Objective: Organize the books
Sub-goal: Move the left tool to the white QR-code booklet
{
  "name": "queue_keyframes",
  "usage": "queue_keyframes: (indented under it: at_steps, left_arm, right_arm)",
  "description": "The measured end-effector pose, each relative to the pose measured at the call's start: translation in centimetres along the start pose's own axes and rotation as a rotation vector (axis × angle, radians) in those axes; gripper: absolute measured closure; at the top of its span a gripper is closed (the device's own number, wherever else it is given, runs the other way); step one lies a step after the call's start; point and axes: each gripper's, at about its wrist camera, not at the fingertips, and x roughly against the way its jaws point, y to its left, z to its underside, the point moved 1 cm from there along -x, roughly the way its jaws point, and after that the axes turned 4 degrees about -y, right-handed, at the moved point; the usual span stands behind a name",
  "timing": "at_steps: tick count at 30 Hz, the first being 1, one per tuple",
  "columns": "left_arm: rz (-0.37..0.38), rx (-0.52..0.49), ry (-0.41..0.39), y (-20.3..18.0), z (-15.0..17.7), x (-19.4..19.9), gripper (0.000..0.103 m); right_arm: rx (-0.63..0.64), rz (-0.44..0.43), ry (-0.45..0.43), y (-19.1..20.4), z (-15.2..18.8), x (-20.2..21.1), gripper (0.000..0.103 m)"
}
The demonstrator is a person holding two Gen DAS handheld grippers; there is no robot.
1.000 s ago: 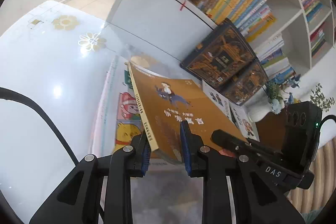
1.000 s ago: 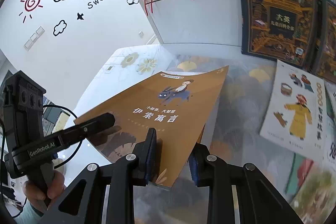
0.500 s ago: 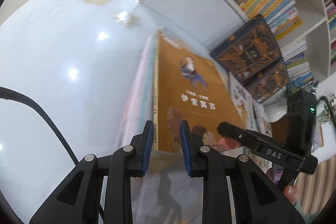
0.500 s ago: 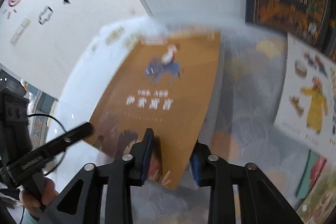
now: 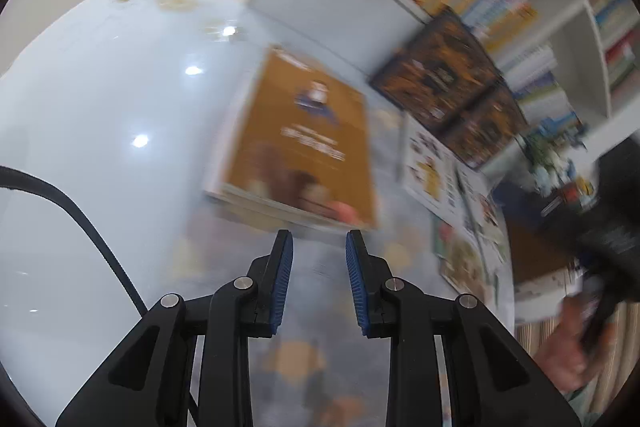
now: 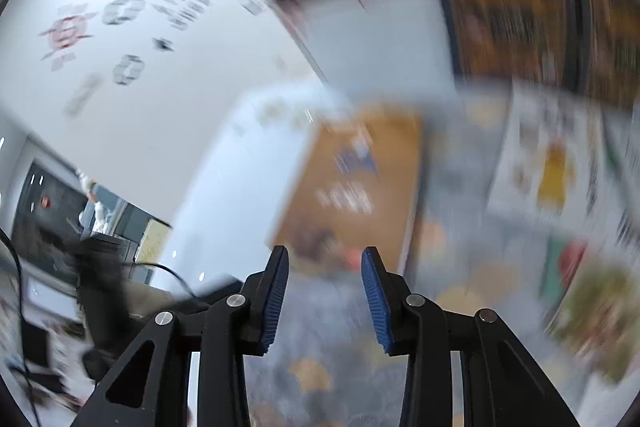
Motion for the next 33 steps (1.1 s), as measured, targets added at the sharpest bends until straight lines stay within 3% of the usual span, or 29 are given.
queue_keyframes:
  at_steps: [1,2,3,4,6,10,16,18,23,26,31,33]
  left_arm:
    - [0.004,-0.026,0.004,-1.2,0.3,0.1,0.078]
    - [0.012,-0.052,0.011,-2.5,0.7,0.0,0.078]
    - [0.026,-0.071,0.024,-3.9,1.2,0.0,0.077]
    - [0.048,-0.085,0.044,-5.3,2.0,-0.3,0.071]
    - [0.08,-0.122,0.089,-7.9,3.9,-1.4,0.07]
    - [0.13,-0.148,0.169,-12.7,8.0,-4.5,0.071]
    - [0.237,-0.12,0.336,-20.1,14.7,-10.7,0.071]
    - [0.206,-0.178,0.361,-23.1,16.6,-13.0,0.071]
    - [0.158,-0.253,0.368,-27.0,19.6,-16.4,0.073]
    - [0.096,-0.248,0.36,-27.8,21.0,-18.3,0.074]
    - [0.083,-0.165,0.358,-27.5,22.0,-18.9,0.074]
    - [0.069,-0.166,0.353,-27.2,22.1,-18.7,0.074]
  right_arm:
    - [0.034,-0.002,-0.04,0.8,-0.2,1.6,0.04]
    - [0.063,-0.001,-0.081,1.2,-0.1,3.3,0.024]
    - [0.086,0.005,-0.109,1.3,0.6,4.6,0.023]
    - [0.106,0.018,-0.119,0.8,1.7,5.8,0.023]
    - [0.098,0.053,-0.067,-1.3,3.9,6.5,0.023]
    - [-0.058,0.137,0.045,-9.0,10.5,8.5,0.024]
    - [-0.327,0.349,0.09,-22.8,19.5,15.7,0.024]
    - [-0.413,0.384,0.089,-27.6,21.1,17.2,0.036]
    - [-0.451,0.44,0.043,-34.5,21.0,18.6,0.039]
    - [-0.524,0.367,0.109,-38.1,20.6,16.5,0.038]
    - [-0.412,0.304,0.112,-36.2,20.6,15.5,0.038]
    - [-0.322,0.343,0.12,-34.5,21.4,15.3,0.038]
